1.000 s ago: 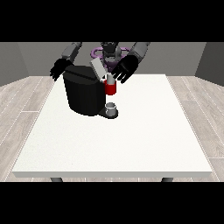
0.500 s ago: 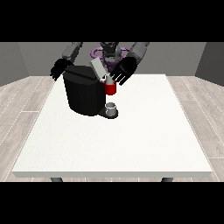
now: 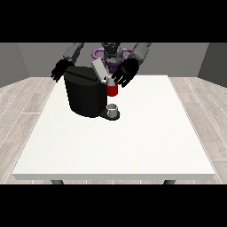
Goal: Insert the coffee pod into the coffee machine and close the lid
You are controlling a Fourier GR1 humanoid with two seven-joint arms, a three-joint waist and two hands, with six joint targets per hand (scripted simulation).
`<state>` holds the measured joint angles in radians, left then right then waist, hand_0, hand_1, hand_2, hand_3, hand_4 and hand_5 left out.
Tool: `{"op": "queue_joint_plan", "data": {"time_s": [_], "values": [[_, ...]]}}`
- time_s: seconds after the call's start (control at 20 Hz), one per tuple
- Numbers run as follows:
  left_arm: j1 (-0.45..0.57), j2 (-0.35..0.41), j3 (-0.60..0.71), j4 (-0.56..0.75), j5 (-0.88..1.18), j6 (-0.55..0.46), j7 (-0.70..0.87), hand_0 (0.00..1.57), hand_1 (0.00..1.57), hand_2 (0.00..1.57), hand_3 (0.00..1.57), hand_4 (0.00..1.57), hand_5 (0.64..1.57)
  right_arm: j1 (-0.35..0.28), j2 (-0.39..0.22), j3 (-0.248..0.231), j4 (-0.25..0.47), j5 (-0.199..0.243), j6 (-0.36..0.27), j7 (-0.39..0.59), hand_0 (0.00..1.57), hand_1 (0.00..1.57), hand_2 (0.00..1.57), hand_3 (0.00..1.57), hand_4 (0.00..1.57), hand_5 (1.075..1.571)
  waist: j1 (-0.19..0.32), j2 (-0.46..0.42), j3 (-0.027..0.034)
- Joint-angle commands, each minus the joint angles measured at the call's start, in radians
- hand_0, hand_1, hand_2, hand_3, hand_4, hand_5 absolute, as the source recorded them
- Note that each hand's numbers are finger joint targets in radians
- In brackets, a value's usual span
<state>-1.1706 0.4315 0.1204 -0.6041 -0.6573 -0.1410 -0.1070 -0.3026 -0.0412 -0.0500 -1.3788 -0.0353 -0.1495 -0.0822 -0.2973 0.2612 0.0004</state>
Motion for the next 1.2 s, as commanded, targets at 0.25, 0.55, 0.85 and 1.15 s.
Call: {"op": "queue_joint_plan", "data": {"time_s": [0.25,0.55,0.85,1.15], "values": [[0.018,0.003,-0.018,-0.001,-0.027,-0.01,-0.025,1.06,1.06,1.11,0.94,0.39,1.571,0.014,-0.015,-0.028,0.005,-0.018,0.0,0.022,0.0,0.0,0.0,0.0,0.38,1.571,0.014,-0.008,-0.0001],[0.02,0.026,-0.017,-0.002,-0.04,0.007,-0.078,1.06,1.06,1.12,0.95,0.36,1.571,-0.017,-0.024,-0.024,-0.022,-0.004,-0.009,0.02,0.0,0.0,0.0,0.0,0.43,1.571,0.02,0.016,-0.0004],[0.022,0.017,-0.077,-0.023,-0.09,-0.027,-0.097,0.0,0.0,0.0,0.0,0.0,1.571,-0.001,-0.014,-0.045,0.035,-0.033,0.013,-0.04,0.0,0.0,0.0,0.0,0.46,1.571,0.039,0.03,0.0002],[-0.046,0.01,-0.077,-0.002,-0.101,-0.095,-0.013,0.0,0.0,0.0,0.0,0.0,1.571,-0.048,0.016,-0.005,0.033,0.01,-0.059,0.021,0.0,0.0,0.0,0.0,0.42,1.571,0.044,-0.011,0.0001]]}}
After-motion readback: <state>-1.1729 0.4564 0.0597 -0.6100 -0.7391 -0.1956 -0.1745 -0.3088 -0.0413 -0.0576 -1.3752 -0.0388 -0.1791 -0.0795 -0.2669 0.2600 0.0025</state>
